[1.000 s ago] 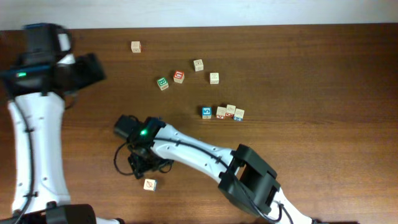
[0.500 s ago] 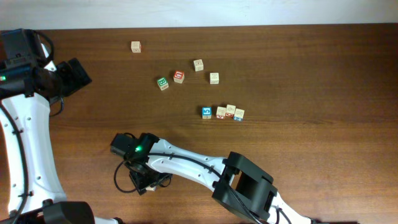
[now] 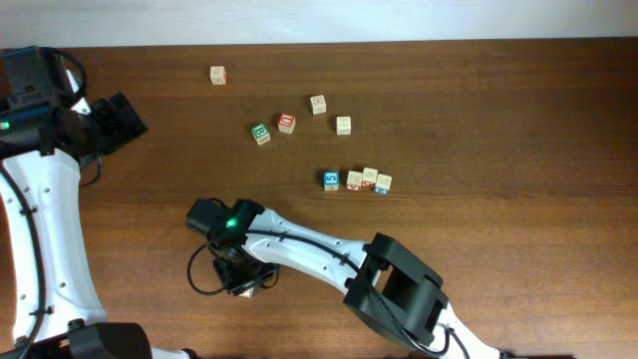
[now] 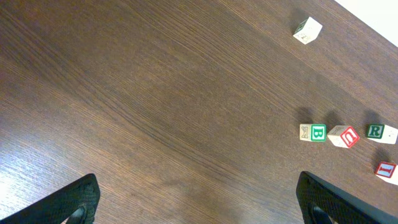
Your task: Rotate 5 blocks
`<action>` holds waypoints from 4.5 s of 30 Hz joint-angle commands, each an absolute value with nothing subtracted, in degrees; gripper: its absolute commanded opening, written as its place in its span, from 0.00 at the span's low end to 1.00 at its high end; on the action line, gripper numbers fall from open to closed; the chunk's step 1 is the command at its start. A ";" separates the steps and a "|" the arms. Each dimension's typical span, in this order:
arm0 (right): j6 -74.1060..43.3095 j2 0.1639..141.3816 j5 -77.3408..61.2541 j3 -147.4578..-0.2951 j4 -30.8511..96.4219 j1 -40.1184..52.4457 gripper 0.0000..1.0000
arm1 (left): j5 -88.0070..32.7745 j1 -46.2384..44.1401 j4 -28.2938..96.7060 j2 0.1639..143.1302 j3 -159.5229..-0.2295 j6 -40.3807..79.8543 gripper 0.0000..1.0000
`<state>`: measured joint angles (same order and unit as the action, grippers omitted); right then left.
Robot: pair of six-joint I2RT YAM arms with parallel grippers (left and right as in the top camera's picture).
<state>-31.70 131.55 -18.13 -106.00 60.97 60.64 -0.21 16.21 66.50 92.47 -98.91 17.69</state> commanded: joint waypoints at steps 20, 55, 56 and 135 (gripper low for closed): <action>-8.34 132.49 5.08 -105.71 53.69 38.94 0.38 | -0.84 16.29 66.72 93.06 -100.09 18.41 0.99; -12.49 132.46 2.98 -111.79 62.83 35.81 0.59 | -0.84 16.29 66.70 93.06 -100.09 18.41 0.99; -12.47 132.46 3.01 -111.79 62.85 35.70 0.59 | -0.84 16.29 66.72 93.06 -100.09 18.44 0.99; -20.25 136.35 -2.87 -115.00 67.26 22.59 0.07 | -0.84 16.29 66.72 93.06 -100.09 18.44 0.99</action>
<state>-19.73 136.18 -1.85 -115.57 67.20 22.17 -0.23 16.21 66.65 92.49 -98.91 17.85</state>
